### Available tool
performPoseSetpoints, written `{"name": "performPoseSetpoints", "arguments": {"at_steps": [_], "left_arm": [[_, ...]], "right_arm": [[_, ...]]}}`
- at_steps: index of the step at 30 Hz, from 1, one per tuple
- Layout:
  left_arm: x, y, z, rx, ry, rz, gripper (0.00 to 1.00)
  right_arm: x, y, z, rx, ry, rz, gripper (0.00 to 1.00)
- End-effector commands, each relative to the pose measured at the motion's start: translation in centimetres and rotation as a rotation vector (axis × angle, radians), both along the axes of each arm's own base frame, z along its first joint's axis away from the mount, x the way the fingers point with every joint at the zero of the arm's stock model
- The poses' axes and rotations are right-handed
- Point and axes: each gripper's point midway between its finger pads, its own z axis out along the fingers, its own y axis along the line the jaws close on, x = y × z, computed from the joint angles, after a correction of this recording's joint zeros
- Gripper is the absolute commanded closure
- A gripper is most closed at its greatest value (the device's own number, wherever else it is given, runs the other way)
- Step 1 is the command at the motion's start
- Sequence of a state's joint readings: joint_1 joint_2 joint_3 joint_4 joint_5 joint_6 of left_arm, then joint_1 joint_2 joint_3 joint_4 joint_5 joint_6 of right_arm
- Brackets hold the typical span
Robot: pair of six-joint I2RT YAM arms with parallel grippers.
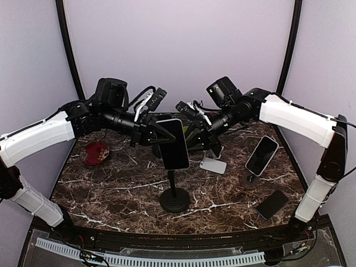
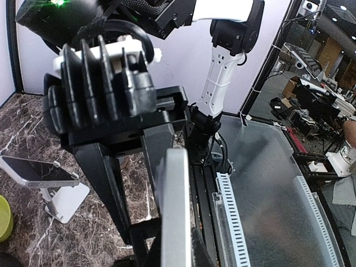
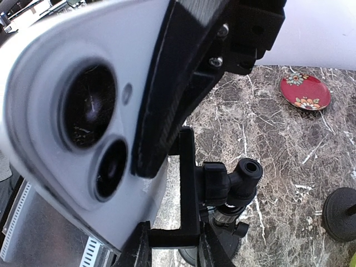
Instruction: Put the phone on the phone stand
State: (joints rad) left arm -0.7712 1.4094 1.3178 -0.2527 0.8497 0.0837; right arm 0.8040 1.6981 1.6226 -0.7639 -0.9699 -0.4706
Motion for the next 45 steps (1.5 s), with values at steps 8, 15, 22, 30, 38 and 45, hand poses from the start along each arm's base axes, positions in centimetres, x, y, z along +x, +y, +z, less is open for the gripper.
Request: {"name": "performPoseSetpoints", "arguments": {"at_steps": [8,15,22,30,38,45], "left_arm": [[4.1,0.7,0.2,0.052,-0.145,0.097,1.00],[5.5,2.9,-1.9,0.131,-0.092,0.199,1.00],[4.6,5.6,-5.3,0.273,0.001,0.294,1.00],[3.6,8.0,-6.6,0.353,0.039,0.374,1.00],[4.4,8.8,-7.3,0.431,0.048,0.430,1.00],[7.2,7.3,-5.5,0.381,-0.044,0.524,1.00]], "right_arm": [[-3.2,-0.5,3.3,0.112,-0.016,0.145,1.00],[-3.7,-1.1,3.2,0.106,-0.036,0.163,1.00],[-3.0,-1.7,3.1,0.080,-0.053,0.109,1.00],[-1.4,-2.2,3.5,0.082,-0.036,0.046,1.00],[-1.9,-2.8,3.7,0.099,-0.029,0.065,1.00],[-4.2,-2.2,3.4,0.106,0.010,0.137,1.00]]}}
